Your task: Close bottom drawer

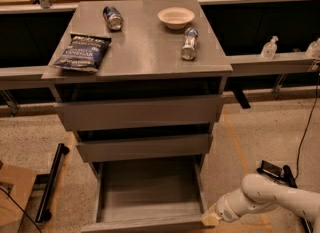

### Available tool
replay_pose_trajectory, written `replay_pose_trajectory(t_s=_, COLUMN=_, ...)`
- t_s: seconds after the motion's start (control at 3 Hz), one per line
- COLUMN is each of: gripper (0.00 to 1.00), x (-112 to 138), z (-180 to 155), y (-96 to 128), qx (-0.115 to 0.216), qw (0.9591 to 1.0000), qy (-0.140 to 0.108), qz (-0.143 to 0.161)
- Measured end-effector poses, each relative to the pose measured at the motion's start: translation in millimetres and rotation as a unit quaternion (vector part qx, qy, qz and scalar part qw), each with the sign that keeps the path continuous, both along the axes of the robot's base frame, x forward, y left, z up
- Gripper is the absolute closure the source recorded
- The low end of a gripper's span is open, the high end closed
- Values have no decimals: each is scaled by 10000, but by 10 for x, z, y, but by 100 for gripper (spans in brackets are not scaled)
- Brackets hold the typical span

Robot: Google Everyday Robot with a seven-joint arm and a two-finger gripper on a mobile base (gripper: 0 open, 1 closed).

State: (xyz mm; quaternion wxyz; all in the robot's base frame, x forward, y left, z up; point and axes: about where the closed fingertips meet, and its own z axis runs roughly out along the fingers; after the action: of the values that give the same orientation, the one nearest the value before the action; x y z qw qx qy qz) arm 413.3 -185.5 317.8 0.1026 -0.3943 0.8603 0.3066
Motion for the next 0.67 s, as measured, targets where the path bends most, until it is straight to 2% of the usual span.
replay_pose_trajectory(t_s=0.33, gripper=100, x=-5, z=-75, y=15, qx=-14, qw=9999, qy=104, qz=18)
replay_pose_trajectory(t_s=0.67, gripper=100, x=31, z=-400, y=44, qx=10, qw=9995, qy=312, qz=-62)
